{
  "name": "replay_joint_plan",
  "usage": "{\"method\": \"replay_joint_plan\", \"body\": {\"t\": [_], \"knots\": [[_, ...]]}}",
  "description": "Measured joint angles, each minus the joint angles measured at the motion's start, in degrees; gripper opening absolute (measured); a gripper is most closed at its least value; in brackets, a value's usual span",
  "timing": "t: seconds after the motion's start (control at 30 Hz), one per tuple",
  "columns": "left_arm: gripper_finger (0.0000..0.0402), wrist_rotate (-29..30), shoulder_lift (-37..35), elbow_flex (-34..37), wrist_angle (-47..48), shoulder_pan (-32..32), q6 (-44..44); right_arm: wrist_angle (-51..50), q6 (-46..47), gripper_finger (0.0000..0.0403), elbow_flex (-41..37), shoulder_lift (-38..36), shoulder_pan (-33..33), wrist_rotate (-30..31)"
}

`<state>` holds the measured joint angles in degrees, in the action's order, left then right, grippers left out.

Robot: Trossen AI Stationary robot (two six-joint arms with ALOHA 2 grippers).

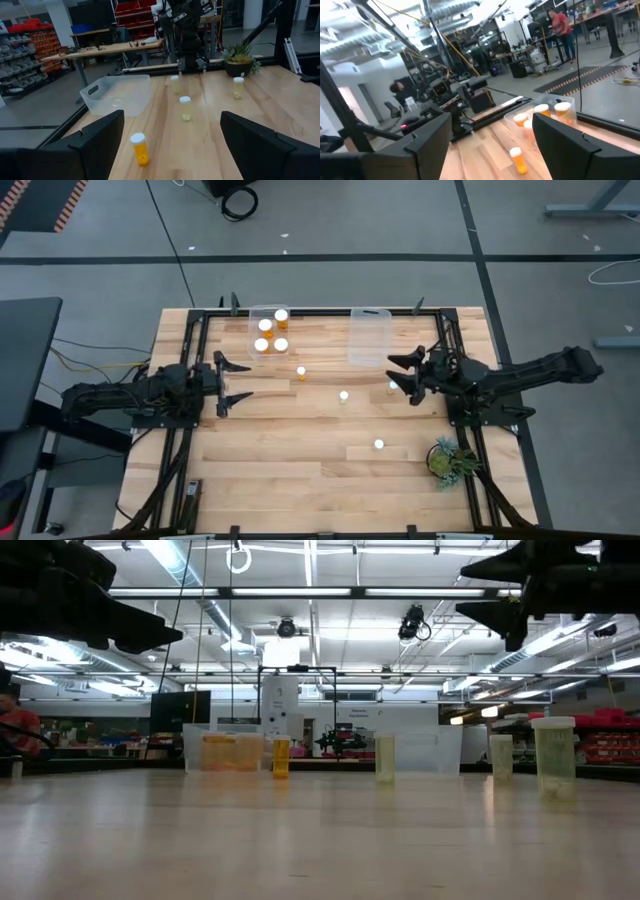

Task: Pick and place medicine bottles into bin by pill shape (circle, oval)
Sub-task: Put the small yellow pill bottle into the right transparent bin

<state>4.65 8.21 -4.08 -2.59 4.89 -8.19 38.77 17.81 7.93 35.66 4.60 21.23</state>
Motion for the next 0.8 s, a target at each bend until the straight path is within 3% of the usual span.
{"method": "replay_joint_plan", "body": {"t": [0.17, 0.47, 0.63, 0.8], "knots": [[0.0341, 0.0, 0.02, 0.0, 0.0, 0.0, 0.03, -3.26, -1.75, 0.0284, 7.52, 7.21, 0.0, 0.86], [0.0341, 0.01, 0.02, 0.0, 0.15, 0.0, 1.57, -26.36, -2.8, 0.0284, 27.92, 20.79, -4.68, 2.21], [0.0341, 0.0, 0.02, 0.0, 0.64, 0.0, 1.55, -36.41, -2.83, 0.0284, 36.99, 27.55, -9.06, -1.53], [0.0341, 0.02, 0.02, 0.0, 0.68, 0.0, 1.53, -40.28, -2.8, 0.0284, 42.61, 32.8, -12.27, -5.78]]}}
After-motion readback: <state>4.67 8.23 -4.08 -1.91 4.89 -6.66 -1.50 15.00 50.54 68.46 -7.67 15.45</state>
